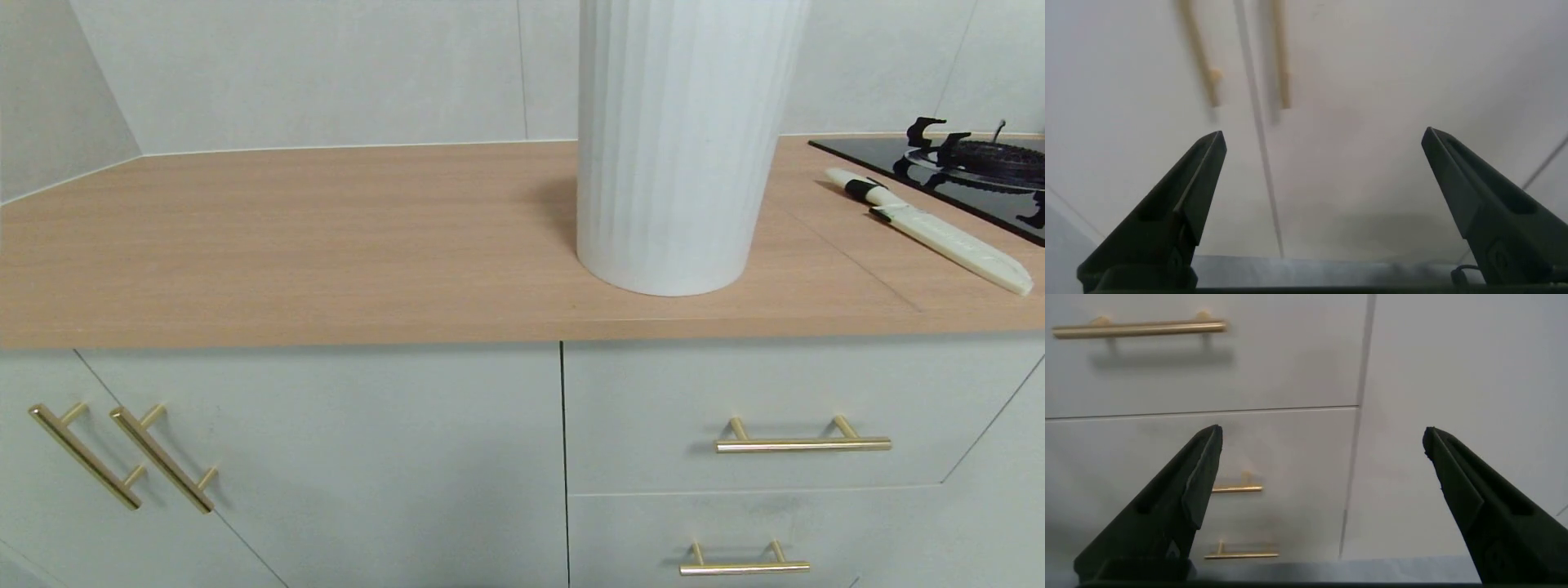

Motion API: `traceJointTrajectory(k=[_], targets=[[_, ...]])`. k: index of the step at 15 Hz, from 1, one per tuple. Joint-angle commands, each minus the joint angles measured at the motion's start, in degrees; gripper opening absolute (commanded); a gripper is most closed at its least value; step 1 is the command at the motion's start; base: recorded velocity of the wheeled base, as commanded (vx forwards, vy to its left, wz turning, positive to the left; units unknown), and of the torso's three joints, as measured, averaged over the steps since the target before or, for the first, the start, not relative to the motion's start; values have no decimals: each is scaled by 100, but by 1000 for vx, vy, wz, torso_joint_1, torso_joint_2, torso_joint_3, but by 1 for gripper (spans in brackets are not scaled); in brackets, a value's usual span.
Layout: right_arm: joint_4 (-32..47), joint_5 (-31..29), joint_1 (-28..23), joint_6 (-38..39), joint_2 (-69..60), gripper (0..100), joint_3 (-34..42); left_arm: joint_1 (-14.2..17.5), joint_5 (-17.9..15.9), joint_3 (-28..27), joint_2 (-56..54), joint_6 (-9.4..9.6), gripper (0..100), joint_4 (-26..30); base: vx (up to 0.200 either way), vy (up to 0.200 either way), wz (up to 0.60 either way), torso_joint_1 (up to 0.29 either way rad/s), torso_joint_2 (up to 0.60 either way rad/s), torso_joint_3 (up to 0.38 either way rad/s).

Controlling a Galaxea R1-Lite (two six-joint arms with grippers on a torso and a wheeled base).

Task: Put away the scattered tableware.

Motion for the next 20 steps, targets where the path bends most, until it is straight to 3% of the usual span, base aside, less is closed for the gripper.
traceJointTrajectory(k=[1,11,20], targets=[[2,1,0,-3,7,100,1,-5,-1,0,2,-2,100,-1,0,0,0,0,0,0],[2,1,0,-30,7,100,1,-5,-1,0,2,-2,100,-1,0,0,0,3,-12,-7],[2,1,0,-21,7,100,1,-5,-1,0,2,-11,100,-1,0,0,0,109,-397,-287]])
